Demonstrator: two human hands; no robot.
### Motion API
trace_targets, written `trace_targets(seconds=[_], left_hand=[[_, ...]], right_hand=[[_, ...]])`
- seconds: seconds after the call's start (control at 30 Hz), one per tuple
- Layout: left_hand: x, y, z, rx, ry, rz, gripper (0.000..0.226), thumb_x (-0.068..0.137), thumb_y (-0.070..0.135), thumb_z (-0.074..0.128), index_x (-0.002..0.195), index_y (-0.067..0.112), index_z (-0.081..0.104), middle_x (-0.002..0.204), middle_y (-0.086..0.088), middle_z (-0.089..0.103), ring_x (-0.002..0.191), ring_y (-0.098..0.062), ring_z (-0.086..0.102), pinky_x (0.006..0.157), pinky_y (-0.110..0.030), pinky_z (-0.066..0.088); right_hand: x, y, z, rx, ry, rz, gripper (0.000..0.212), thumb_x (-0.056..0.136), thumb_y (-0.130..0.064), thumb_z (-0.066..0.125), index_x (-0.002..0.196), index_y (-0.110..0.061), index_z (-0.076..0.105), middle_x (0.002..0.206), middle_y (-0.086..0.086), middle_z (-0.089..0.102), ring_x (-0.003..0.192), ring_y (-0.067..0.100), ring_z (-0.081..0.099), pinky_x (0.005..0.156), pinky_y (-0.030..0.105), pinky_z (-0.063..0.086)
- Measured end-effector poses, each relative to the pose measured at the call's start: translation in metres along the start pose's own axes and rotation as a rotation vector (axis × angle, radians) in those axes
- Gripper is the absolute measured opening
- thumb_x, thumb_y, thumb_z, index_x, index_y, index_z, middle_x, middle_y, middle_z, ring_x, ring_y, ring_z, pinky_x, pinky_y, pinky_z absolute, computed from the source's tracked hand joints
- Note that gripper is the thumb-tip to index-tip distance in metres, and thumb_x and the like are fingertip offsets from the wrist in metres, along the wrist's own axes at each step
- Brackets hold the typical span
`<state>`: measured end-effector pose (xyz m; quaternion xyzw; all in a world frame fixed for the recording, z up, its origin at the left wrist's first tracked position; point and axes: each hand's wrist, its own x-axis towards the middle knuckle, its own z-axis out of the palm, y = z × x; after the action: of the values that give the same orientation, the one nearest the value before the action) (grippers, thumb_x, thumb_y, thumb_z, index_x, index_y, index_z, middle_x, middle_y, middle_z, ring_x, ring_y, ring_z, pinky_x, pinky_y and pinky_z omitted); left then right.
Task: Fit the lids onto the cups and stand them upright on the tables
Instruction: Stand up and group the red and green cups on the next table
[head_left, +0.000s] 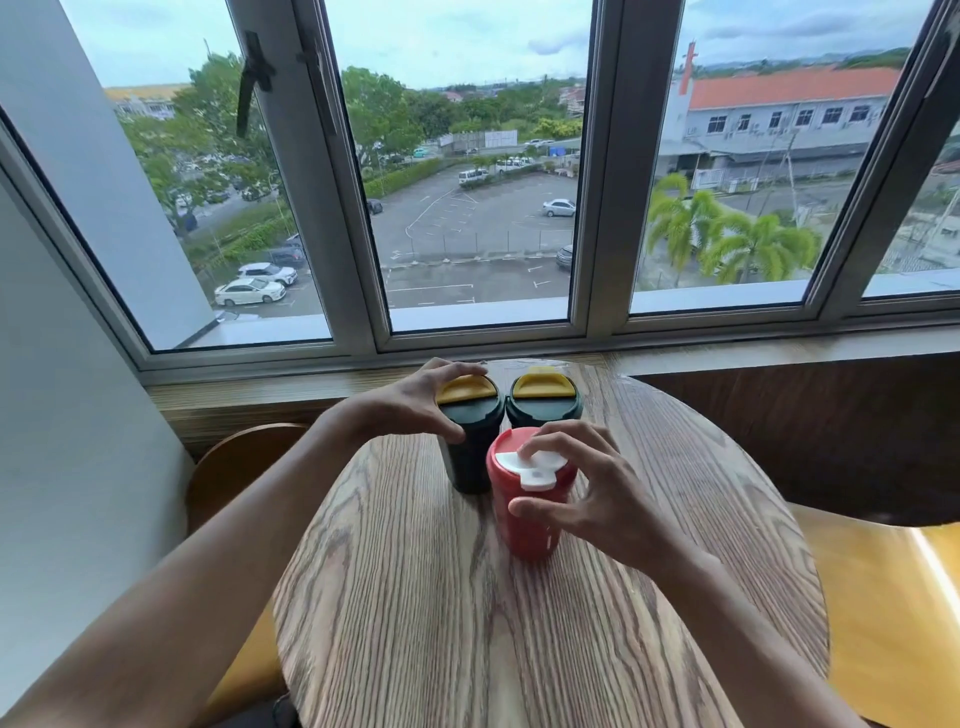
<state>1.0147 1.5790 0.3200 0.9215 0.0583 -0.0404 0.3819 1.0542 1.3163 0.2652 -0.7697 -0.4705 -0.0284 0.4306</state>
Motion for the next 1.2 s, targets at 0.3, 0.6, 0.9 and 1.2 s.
trace_targets(seconds=[0.3,0.6,0.9,1.2], left_hand=[[-0.002,0.000,0.002,-0.026,0.001,-0.003,0.087,0.070,0.010,0.083,0.141,0.039,0.043,0.138,0.001,0.037,0.127,-0.016,0.038,0.106,-0.030,0.036],[-0.005,-0.002,0.001,-0.072,-0.026,0.013,0.093,0.070,-0.002,0.080,0.146,0.031,0.039,0.120,0.014,0.043,0.120,-0.011,0.046,0.089,-0.009,0.044],[-0.005,-0.013,0.003,-0.155,-0.022,0.052,0.096,0.065,-0.006,0.080,0.137,0.045,0.043,0.138,0.001,0.044,0.125,-0.015,0.050,0.094,-0.018,0.050],[-0.011,-0.014,0.005,-0.105,-0.024,0.067,0.102,0.059,-0.004,0.066,0.144,0.043,0.035,0.142,-0.001,0.043,0.131,-0.018,0.044,0.108,-0.038,0.043]], right_hand=[[-0.009,0.002,0.010,-0.065,0.111,-0.093,0.043,0.069,-0.048,0.076,0.104,-0.033,0.055,0.121,-0.019,0.055,0.114,0.008,0.045,0.088,0.036,0.049],[-0.004,-0.003,0.025,-0.038,0.147,-0.131,0.043,0.068,-0.044,0.079,0.102,-0.028,0.058,0.120,-0.015,0.058,0.117,0.014,0.051,0.089,0.037,0.050],[0.000,-0.002,0.031,0.000,0.123,-0.091,0.045,0.069,-0.042,0.079,0.104,-0.029,0.055,0.124,-0.014,0.055,0.120,0.012,0.048,0.092,0.035,0.049],[0.000,-0.005,0.026,-0.046,0.053,-0.085,0.050,0.071,-0.065,0.068,0.105,-0.031,0.053,0.123,-0.015,0.053,0.119,0.010,0.045,0.093,0.029,0.044]])
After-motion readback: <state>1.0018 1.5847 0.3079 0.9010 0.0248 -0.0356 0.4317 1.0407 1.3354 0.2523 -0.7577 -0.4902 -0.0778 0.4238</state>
